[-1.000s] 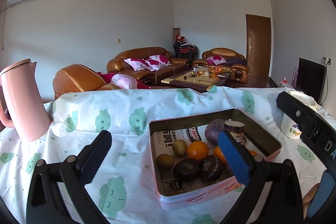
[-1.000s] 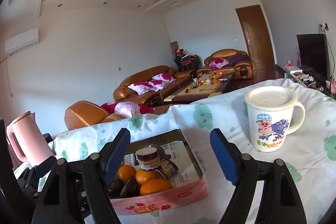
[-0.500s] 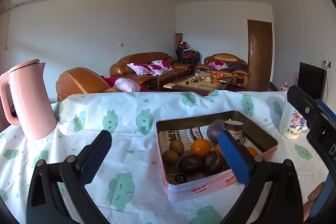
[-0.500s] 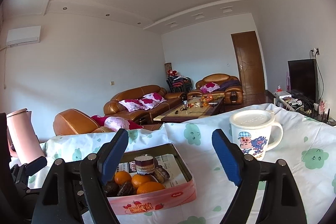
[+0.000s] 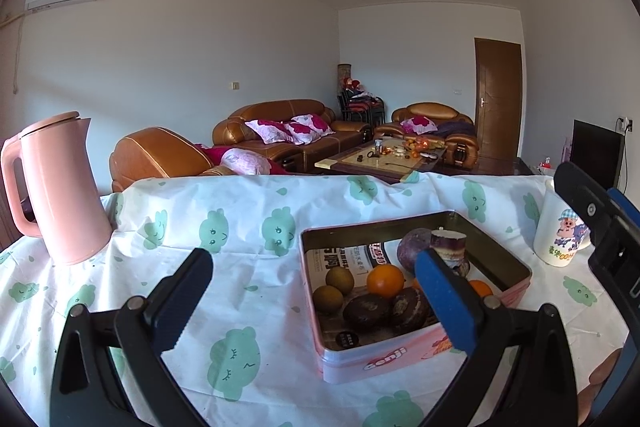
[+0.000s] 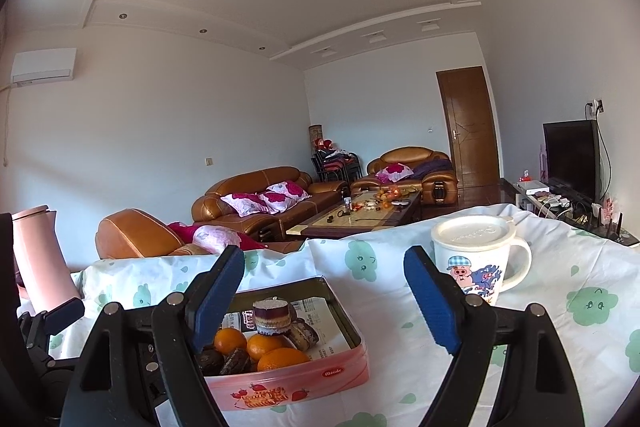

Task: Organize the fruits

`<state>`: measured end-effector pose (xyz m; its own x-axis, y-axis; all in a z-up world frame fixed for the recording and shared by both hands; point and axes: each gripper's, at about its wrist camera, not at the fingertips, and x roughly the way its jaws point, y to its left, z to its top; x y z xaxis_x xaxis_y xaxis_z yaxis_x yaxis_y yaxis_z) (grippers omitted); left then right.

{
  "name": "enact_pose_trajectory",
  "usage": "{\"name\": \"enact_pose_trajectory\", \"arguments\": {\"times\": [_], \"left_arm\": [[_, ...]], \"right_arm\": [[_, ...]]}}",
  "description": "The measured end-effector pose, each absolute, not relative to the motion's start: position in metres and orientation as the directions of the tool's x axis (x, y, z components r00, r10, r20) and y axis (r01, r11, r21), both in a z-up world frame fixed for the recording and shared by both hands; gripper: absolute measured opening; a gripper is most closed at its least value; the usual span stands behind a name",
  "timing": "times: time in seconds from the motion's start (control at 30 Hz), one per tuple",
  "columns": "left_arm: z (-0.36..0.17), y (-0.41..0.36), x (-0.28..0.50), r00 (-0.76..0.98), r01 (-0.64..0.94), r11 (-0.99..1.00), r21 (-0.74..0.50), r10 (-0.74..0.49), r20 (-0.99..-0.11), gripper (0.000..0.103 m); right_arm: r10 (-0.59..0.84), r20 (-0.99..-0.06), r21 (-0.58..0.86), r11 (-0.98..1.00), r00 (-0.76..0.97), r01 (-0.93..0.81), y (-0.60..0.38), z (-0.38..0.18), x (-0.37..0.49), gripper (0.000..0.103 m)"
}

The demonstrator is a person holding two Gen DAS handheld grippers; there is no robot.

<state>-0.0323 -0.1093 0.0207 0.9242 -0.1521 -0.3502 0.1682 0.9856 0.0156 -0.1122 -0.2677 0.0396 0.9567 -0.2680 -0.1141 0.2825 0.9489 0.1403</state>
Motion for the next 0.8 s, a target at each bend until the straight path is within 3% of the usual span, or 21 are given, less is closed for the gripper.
{"name": "enact_pose_trajectory", "arguments": {"times": [0.8], "left_arm": [[0.0194,-0.1115,-0.0308,0.925,0.124,0.992,0.032,-0.104,-0.365,0.103]], "right_arm": [[-0.283,-0.129,0.140,0.944,0.950,0.300,-0.2696,0.0396,-0.1106,0.083]]}}
